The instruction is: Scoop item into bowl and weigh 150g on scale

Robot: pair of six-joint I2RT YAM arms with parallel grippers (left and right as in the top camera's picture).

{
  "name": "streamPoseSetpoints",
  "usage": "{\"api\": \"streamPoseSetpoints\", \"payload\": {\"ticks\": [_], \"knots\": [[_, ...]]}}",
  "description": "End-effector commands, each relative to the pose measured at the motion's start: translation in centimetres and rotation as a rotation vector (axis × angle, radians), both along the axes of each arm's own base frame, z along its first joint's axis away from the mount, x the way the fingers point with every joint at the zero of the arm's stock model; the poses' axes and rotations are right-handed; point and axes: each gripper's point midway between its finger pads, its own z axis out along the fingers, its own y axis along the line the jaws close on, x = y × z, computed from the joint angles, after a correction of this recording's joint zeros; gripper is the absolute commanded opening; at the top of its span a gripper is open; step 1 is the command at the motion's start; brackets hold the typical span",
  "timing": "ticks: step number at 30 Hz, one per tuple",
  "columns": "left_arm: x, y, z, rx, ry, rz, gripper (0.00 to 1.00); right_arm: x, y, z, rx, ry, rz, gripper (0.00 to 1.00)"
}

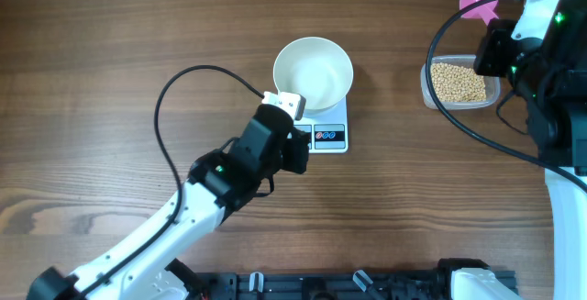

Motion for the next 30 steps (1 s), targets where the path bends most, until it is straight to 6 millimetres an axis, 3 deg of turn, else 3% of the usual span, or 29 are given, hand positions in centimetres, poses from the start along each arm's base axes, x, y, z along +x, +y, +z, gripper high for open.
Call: {"api": "streamPoseSetpoints", "payload": {"ticks": [1,12,17,22,30], "knots": [[-0.5,-0.9,-2.9,0.008,0.099,-0.019,0.04,0.3,0.2,0.4,0.019,-0.009,0.005,0.04],[0.6,-2.5,-7.8,0.036,0.160,0.001,0.04,0.3,0.2,0.5,0.018,-0.011,0.005,0.04],[1.8,-3.4,-8.0,0.023,0.107,-0.015,0.04,0.3,0.2,0.5,0.018,-0.011,0.005,0.04],[3.4,-2.0,-8.8,0.122,0.028,0.030,0.04,0.3,0.2,0.5,0.018,-0.010,0.005,0.04],[4.6,-2.9,-9.2,0.090,-0.011,0.035,0.04,0.3,0.2,0.5,0.018,-0.010,0.005,0.04]]}}
